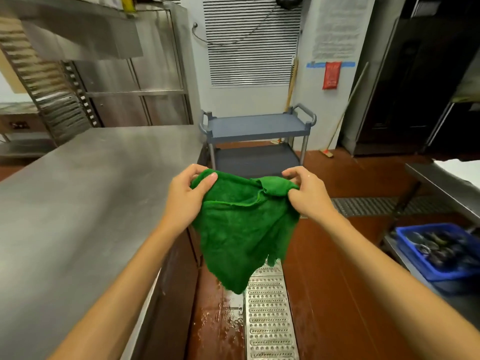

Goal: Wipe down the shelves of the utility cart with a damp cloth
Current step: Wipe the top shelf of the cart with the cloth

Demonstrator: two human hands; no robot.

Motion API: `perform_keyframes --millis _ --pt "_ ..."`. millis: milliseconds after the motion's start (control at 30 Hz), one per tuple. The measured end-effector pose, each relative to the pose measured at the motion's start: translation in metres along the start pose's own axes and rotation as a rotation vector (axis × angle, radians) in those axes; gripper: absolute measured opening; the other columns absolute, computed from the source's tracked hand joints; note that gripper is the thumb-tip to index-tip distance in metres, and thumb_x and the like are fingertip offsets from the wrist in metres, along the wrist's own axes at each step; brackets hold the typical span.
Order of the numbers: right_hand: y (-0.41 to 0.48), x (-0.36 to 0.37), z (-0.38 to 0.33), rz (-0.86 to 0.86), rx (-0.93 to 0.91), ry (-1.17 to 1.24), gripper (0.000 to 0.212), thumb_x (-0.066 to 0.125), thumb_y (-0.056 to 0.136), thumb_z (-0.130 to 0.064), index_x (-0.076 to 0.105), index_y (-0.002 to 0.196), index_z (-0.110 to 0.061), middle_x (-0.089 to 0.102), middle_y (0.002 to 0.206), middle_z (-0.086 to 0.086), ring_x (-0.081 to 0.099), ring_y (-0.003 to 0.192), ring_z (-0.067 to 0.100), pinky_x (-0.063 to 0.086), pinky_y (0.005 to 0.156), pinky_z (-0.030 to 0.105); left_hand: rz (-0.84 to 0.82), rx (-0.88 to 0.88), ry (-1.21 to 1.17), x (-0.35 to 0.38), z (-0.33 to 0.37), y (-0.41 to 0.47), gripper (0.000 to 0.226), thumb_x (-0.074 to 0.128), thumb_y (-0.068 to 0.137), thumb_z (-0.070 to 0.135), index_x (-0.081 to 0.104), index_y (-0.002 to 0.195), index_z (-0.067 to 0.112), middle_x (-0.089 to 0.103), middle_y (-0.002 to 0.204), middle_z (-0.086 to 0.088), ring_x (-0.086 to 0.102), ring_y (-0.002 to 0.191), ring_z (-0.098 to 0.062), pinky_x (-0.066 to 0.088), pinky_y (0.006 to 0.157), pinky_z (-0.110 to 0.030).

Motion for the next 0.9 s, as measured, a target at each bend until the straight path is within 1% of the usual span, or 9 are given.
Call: perform_keyframes --millis 133,267,367,433,467,567,667,800,900 --pt "0.024 0.008 -0.003 0.039 0.000 0.077 0.038 0.045 0.080 0.003 0.071 0.095 -0.020 0.070 0.092 -0.002 0.061 0.085 0.017 0.043 0.059 0.021 -0.028 -0.003 -0.012 -0.005 -0.006 0.034 0.011 0.066 0.095 0.018 0.066 0.095 0.007 0.074 0.089 -0.011 0.073 0.080 -0.019 0.059 0.067 -0.029" --pt "0.043 0.023 -0.008 0.023 0.056 0.228 0.031 0.044 0.082 -0.001 0.063 0.066 -0.020 0.067 0.071 -0.002 0.058 0.068 0.015 0.041 0.059 0.025 -0.008 -0.001 -0.043 -0.009 -0.015 0.066 0.012 0.068 0.094 0.016 0.067 0.096 0.004 0.074 0.088 -0.014 0.073 0.077 -0.017 0.059 0.065 -0.027" --pt "0.055 0.036 -0.012 -0.067 0.095 0.323 0.023 0.060 0.090 -0.027 0.068 0.071 -0.019 0.070 0.071 -0.006 0.064 0.066 0.010 0.047 0.065 0.029 -0.018 -0.011 -0.045 -0.009 -0.028 0.084 0.010 0.068 0.094 0.016 0.067 0.094 0.005 0.074 0.086 -0.011 0.072 0.074 -0.013 0.059 0.064 -0.026" --pt "0.067 0.046 -0.006 -0.097 0.092 0.273 0.030 0.072 0.082 -0.049 0.073 0.081 -0.019 0.074 0.079 -0.004 0.069 0.074 0.009 0.052 0.068 0.029 -0.033 -0.019 -0.036 -0.006 -0.040 0.095 0.011 0.069 0.093 0.016 0.067 0.093 0.006 0.074 0.086 -0.009 0.072 0.074 -0.012 0.058 0.063 -0.024" --pt "0.076 0.048 -0.001 -0.070 0.077 0.206 0.031 0.075 0.079 -0.050 0.072 0.082 -0.019 0.073 0.081 -0.004 0.069 0.077 0.010 0.052 0.068 0.031 -0.036 -0.022 -0.031 -0.005 -0.046 0.101 0.012 0.069 0.093 0.017 0.068 0.093 0.005 0.075 0.086 -0.009 0.072 0.075 -0.012 0.058 0.063 -0.024" --pt "0.104 0.054 0.010 0.026 0.005 0.128 0.003 0.067 0.087 -0.027 0.068 0.087 -0.024 0.070 0.088 -0.008 0.064 0.085 0.009 0.047 0.068 0.024 -0.033 -0.027 0.006 -0.002 -0.065 0.123 0.012 0.070 0.092 0.017 0.070 0.092 0.005 0.075 0.087 -0.010 0.073 0.079 -0.014 0.059 0.067 -0.028" --pt "0.133 0.054 0.025 0.081 -0.005 0.170 0.013 0.056 0.097 -0.023 0.068 0.093 -0.024 0.069 0.089 -0.011 0.061 0.083 0.002 0.043 0.063 0.013 -0.041 -0.043 0.048 0.003 -0.087 0.149 0.011 0.071 0.091 0.019 0.071 0.090 0.009 0.075 0.087 -0.007 0.073 0.082 -0.017 0.060 0.070 -0.033" --pt "0.180 0.058 0.049 0.074 0.032 0.176 0.025 0.052 0.099 -0.025 0.067 0.082 -0.014 0.068 0.077 -0.002 0.061 0.071 0.011 0.043 0.060 0.026 -0.109 -0.042 0.094 0.022 -0.105 0.189 0.012 0.071 0.091 0.025 0.072 0.088 0.013 0.076 0.086 -0.004 0.073 0.086 -0.019 0.059 0.078 -0.039" --pt "0.224 0.056 0.065 0.106 0.040 0.195 0.035 0.050 0.099 -0.026 0.059 0.072 -0.006 0.061 0.068 0.003 0.052 0.063 0.016 0.036 0.058 0.032 -0.190 -0.030 0.160 0.044 -0.111 0.221 0.024 0.068 0.090 0.043 0.074 0.085 0.021 0.075 0.079 0.000 0.071 0.076 -0.013 0.055 0.076 -0.037"
Point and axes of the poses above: each hand's wrist, its own y-axis towards the middle knuckle, its own x-axis out of the palm, z = x × y, the point moved 6 cm from there along y, towards the middle knuckle
